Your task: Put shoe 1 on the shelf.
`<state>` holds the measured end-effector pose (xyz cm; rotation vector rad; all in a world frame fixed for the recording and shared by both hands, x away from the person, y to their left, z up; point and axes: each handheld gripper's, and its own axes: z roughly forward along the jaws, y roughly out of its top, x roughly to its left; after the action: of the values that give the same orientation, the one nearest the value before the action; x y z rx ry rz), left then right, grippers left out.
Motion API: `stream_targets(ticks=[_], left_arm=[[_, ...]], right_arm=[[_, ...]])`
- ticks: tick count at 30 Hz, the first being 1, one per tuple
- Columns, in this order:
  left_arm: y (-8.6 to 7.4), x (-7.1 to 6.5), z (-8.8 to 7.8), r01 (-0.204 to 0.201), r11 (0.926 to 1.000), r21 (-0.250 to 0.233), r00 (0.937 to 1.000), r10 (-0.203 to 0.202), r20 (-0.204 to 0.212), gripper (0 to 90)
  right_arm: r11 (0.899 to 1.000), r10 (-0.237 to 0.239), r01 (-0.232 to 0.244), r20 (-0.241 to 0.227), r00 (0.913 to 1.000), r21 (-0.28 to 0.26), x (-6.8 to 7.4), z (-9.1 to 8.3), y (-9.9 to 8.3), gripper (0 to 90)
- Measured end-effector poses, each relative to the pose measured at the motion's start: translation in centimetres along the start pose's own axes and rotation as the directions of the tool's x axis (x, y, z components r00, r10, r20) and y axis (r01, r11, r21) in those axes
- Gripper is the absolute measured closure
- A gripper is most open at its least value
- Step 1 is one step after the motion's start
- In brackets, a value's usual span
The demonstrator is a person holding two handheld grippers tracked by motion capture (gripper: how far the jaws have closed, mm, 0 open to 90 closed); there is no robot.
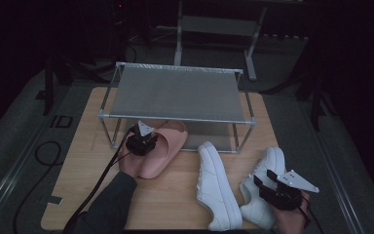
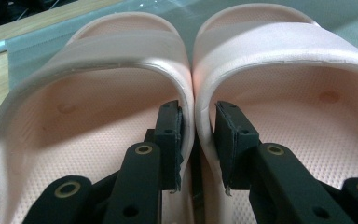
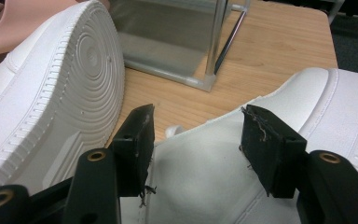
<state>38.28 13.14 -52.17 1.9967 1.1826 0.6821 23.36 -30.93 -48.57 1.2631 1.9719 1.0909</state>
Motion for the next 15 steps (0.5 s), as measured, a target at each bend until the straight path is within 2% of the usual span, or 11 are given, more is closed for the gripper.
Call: stream_targets(ticks=[3, 15], left_arm=[[0.02, 0.03, 0.07, 0.02, 0.9998, -0.004, 0.9997, -0.02, -0.012, 71.7], [0.04, -0.01, 0.21, 0.008, 0.9999, -0.01, 0.9995, -0.008, -0.031, 68.0]], right_arm=[[1.0, 0.001, -0.001, 0.0, 1.0, -0.001, -0.01, 0.0, -0.01, 43.4], [1.0, 0.001, -0.001, 0.001, 1.0, -0.001, 0.01, 0.0, -0.01, 43.4]])
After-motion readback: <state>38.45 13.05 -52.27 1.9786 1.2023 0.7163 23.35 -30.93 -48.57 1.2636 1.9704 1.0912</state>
